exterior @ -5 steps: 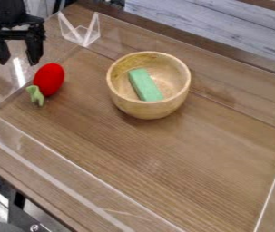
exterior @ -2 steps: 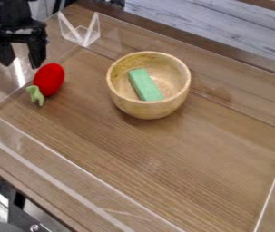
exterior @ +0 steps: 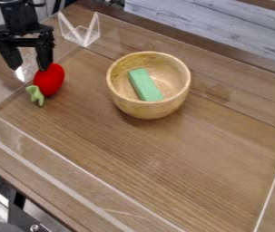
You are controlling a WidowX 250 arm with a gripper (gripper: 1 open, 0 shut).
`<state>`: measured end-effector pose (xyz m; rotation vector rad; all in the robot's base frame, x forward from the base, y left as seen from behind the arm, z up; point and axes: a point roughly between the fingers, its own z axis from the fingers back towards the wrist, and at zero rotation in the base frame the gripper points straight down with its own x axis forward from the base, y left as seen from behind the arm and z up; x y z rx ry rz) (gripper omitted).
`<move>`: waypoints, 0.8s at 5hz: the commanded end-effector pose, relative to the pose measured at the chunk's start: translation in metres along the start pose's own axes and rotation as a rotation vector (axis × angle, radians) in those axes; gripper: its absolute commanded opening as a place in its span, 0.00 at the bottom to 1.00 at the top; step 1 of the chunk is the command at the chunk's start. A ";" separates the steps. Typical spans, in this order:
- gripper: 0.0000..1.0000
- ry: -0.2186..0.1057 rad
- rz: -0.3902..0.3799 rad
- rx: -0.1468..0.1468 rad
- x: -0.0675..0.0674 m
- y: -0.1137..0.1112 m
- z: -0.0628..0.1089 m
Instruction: Move the red object to the right side of the table
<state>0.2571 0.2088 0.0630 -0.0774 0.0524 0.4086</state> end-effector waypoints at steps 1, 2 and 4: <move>0.00 -0.054 0.032 0.009 0.008 -0.001 0.013; 1.00 -0.050 0.071 -0.005 0.006 0.000 0.010; 1.00 -0.053 0.146 -0.019 0.004 0.002 0.011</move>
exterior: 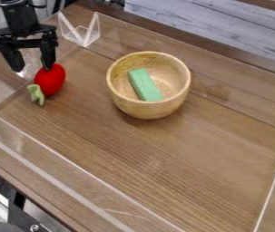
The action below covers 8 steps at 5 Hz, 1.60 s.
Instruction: Move the red object to the right side of the table
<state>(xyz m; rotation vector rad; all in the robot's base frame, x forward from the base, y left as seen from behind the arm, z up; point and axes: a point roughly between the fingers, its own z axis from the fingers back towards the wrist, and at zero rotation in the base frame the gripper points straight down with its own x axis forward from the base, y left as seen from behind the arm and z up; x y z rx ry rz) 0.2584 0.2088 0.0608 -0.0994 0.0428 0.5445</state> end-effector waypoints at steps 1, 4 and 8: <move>1.00 -0.047 0.042 0.005 0.004 0.000 0.015; 1.00 -0.043 -0.066 0.016 0.012 -0.004 0.009; 0.00 -0.011 -0.185 0.037 0.006 0.000 -0.029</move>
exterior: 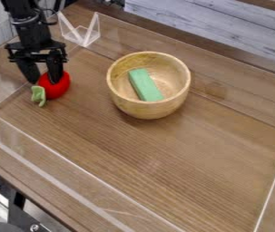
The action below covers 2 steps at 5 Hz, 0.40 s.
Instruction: Move the red object to the right side of the table
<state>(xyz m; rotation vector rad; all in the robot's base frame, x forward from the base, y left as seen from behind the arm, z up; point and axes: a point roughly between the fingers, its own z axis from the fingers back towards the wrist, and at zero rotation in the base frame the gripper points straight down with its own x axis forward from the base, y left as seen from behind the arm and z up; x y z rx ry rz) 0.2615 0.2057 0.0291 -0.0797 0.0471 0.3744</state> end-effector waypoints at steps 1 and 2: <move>0.00 -0.021 0.013 0.005 0.005 0.004 0.006; 0.00 -0.037 0.046 -0.026 0.006 0.003 0.025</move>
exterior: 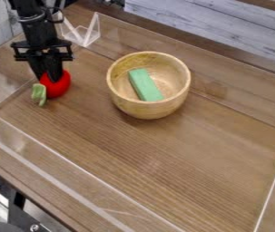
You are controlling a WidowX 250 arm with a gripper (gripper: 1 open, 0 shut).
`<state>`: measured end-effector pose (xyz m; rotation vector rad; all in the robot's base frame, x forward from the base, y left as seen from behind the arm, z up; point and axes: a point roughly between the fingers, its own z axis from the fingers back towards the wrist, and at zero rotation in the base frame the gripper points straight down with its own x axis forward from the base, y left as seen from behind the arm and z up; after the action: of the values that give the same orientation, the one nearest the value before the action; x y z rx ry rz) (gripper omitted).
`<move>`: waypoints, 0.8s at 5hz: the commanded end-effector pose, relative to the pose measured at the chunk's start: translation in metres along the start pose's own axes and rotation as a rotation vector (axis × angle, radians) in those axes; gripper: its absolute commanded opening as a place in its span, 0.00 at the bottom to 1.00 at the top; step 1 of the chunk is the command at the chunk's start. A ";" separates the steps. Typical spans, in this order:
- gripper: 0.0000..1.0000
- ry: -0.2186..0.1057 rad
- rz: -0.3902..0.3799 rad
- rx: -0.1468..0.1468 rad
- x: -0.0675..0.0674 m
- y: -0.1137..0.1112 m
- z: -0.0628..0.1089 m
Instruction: Move the red object to the right side of the table
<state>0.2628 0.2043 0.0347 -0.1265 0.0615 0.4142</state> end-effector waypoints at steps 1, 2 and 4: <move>0.00 -0.074 0.024 -0.014 0.001 -0.003 0.044; 0.00 -0.086 0.041 -0.047 -0.003 -0.012 0.070; 0.00 -0.078 -0.058 -0.098 -0.016 -0.054 0.097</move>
<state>0.2724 0.1621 0.1166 -0.2347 0.0223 0.3825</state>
